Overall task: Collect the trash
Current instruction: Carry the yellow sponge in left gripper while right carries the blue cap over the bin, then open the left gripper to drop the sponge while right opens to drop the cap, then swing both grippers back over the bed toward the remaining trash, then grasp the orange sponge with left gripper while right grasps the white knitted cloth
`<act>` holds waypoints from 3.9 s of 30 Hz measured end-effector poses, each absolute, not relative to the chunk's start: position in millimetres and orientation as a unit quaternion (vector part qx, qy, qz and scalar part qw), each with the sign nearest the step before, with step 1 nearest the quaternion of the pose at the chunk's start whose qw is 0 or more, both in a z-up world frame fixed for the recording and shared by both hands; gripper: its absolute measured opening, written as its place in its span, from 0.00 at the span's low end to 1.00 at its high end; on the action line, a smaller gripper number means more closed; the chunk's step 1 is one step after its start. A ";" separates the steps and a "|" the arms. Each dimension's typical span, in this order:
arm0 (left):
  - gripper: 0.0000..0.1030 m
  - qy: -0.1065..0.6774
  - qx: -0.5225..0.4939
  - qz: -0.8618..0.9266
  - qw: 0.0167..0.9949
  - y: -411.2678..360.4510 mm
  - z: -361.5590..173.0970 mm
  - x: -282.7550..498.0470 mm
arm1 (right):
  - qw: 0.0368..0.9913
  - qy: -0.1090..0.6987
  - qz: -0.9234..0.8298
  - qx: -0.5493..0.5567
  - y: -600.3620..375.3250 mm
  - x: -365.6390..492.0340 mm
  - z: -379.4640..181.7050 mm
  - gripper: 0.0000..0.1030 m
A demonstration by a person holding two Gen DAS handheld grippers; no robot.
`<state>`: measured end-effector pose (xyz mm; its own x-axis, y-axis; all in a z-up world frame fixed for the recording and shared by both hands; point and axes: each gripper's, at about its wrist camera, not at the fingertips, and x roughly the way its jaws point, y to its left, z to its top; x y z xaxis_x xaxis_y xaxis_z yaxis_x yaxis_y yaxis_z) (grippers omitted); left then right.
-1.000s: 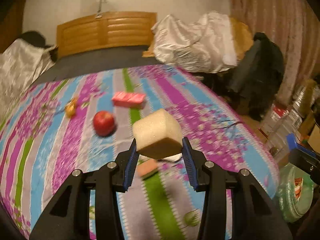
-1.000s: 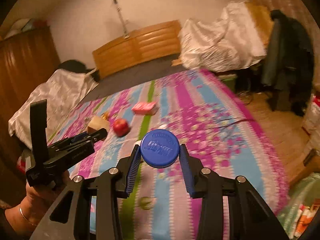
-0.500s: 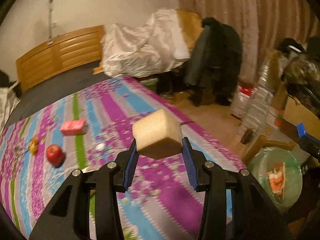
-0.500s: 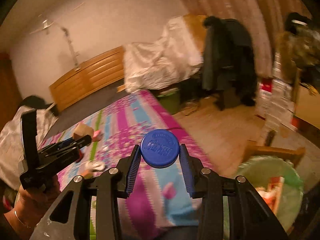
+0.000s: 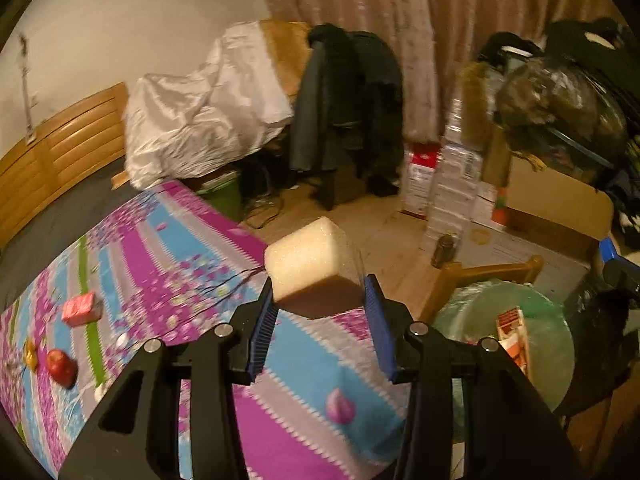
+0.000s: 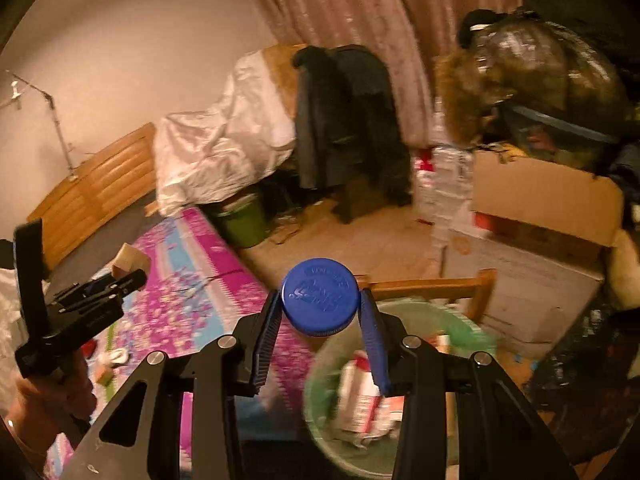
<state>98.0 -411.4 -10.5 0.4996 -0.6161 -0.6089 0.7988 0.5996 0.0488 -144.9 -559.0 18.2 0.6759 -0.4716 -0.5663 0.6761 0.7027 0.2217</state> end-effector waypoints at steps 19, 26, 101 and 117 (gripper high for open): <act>0.40 0.274 0.249 -0.533 0.761 -529.5 -41.0 9.9 | 0.841 0.265 -0.430 0.194 -596.2 -214.8 -2.6 0.40; 0.40 0.284 0.276 -0.546 0.738 -542.5 -59.7 -6.7 | 0.834 0.268 -0.437 0.203 -601.2 -226.3 -10.1 0.40; 0.80 0.325 0.121 -0.131 0.929 -208.3 -105.9 155.0 | 0.931 0.223 -0.254 0.137 -453.0 -40.5 -38.3 0.73; 0.68 0.439 -0.002 -0.084 0.895 -142.9 -178.5 257.4 | 0.930 0.347 -0.017 0.118 -369.6 172.4 -101.0 0.73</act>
<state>257.4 -142.9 -178.5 0.6004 -0.1529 -0.7849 0.1489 0.9858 -0.0781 172.4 -369.6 -101.0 0.7592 0.0508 -0.6488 0.1130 0.9715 0.2082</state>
